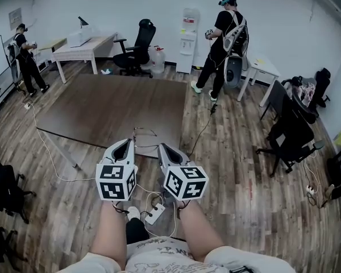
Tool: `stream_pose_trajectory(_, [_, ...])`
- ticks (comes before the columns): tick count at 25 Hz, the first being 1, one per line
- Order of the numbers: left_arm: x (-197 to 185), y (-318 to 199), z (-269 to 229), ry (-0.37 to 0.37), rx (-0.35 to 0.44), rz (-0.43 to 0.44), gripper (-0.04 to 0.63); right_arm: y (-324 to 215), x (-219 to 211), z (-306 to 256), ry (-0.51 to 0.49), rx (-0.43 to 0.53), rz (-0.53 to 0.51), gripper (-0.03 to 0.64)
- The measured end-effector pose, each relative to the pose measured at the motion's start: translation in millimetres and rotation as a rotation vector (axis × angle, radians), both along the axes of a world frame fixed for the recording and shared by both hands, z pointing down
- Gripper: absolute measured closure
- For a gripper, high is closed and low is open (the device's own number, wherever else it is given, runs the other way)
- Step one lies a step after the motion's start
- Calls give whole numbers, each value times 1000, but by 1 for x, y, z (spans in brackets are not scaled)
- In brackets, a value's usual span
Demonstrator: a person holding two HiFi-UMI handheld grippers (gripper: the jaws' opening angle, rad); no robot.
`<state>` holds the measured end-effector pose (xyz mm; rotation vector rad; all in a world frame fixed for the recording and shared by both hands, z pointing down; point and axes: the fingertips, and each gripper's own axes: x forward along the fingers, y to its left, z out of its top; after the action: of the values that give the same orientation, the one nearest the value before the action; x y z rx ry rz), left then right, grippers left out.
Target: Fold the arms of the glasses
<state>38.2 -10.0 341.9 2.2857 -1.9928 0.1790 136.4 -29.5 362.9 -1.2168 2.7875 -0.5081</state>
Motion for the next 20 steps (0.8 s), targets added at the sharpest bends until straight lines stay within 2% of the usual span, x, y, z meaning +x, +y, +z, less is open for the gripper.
stream_pose_trajectory(7, [-35,-45,8,8,-4,16,581,-45,-34,4,16,4,16,604])
stream_pose_trajectory(15, [-97,-116,16,46,-27,55,581,-108,-99,8,69,-6,37,604])
stream_pose_trajectory(20, [-132,-157,19,120,-50,124,581,-148,-142,9,97,-11,64,604])
